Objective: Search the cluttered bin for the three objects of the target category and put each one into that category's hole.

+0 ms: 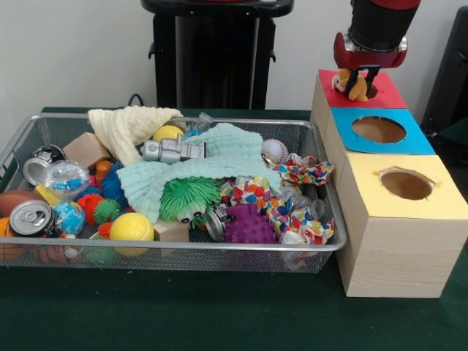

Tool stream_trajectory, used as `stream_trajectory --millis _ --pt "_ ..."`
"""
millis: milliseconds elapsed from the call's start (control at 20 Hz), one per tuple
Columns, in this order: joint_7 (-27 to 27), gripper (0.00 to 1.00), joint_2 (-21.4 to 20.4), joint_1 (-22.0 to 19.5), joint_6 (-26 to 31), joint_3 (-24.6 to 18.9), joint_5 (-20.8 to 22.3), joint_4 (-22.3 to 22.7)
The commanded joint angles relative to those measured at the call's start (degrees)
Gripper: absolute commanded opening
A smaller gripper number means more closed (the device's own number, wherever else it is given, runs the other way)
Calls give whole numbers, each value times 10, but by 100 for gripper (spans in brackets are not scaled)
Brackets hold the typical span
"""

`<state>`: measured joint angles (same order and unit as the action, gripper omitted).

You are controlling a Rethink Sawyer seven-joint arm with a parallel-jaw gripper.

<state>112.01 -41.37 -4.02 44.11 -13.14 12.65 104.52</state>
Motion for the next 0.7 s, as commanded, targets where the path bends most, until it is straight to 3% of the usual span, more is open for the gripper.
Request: stream_trajectory --millis 50,400,700 --pt "92 0 75 -1 -112 23 16 -10" --pt "93 0 8 8 -71 16 -13 29" --pt "91 0 10 11 -69 17 -15 26"
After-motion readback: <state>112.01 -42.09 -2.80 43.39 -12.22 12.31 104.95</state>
